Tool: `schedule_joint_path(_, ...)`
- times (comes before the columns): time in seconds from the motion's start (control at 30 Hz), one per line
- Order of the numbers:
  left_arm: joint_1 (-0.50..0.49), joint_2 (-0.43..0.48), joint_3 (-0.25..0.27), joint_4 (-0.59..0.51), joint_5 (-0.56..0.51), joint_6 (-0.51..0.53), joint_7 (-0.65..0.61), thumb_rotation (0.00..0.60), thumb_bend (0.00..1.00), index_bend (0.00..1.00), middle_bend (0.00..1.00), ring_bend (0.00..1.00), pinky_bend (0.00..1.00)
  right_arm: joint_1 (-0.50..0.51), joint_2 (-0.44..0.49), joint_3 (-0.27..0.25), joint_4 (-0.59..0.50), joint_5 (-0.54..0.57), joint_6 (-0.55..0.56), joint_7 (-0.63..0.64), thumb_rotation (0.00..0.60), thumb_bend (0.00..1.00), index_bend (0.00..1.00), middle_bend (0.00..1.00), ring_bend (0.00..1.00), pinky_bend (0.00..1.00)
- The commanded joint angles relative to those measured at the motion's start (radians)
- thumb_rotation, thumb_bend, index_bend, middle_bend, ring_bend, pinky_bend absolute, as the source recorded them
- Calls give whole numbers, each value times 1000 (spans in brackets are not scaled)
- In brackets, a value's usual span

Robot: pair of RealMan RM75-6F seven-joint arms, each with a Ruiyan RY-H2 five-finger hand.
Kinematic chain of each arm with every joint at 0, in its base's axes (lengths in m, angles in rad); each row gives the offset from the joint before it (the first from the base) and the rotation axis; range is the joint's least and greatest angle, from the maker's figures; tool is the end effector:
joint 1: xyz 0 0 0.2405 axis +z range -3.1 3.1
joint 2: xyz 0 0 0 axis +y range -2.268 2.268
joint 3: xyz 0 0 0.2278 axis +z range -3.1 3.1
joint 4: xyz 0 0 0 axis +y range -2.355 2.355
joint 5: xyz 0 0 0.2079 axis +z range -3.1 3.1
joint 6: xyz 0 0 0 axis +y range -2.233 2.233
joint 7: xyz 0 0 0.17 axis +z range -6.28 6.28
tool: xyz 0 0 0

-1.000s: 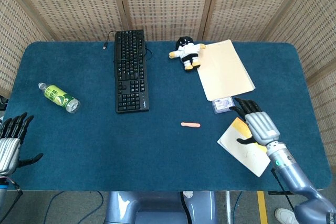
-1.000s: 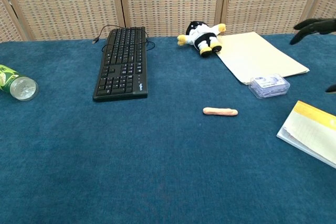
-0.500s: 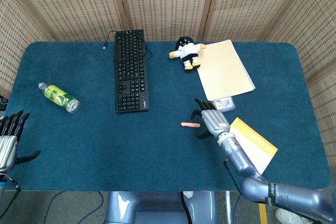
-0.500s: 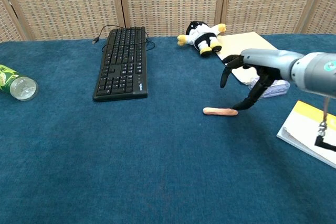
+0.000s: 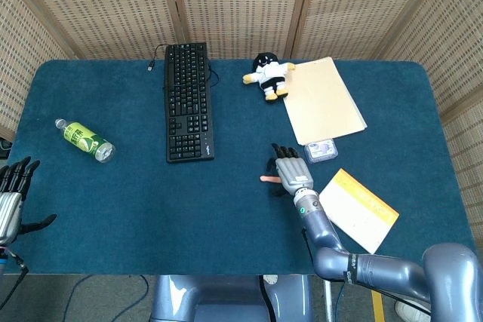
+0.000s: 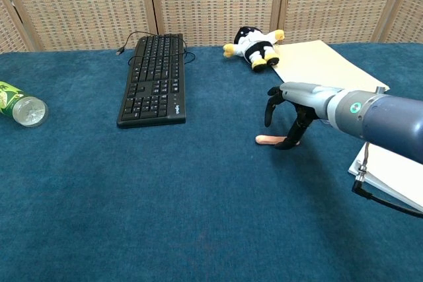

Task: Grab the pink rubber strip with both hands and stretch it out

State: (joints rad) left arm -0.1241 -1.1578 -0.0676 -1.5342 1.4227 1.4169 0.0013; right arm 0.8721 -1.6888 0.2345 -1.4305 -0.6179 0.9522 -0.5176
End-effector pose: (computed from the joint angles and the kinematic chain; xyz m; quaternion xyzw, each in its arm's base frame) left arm -0.3029 0.2207 0.1428 -0.5910 -0.3971 -0.3632 0.6010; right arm -0.1136 -0.3604 -0.0639 0.6862 -0.5007 0.3075 0.4289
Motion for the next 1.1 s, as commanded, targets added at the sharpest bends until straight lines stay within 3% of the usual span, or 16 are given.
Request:
schedule_joint_path(0.03, -2, 0, -1, 2, -3, -4, -3, 600, 0, 0, 0, 0, 0, 5, -15, -4, 24, 1, 4, -7, 600, 400, 450, 0, 0, 0)
schedule_joint_path(1.1, -7, -6, -1, 5, -12, -11, 11, 600, 0, 0, 0, 0, 0, -11, -50, -3, 117, 8, -39, 23, 600, 469, 523, 0, 0, 0)
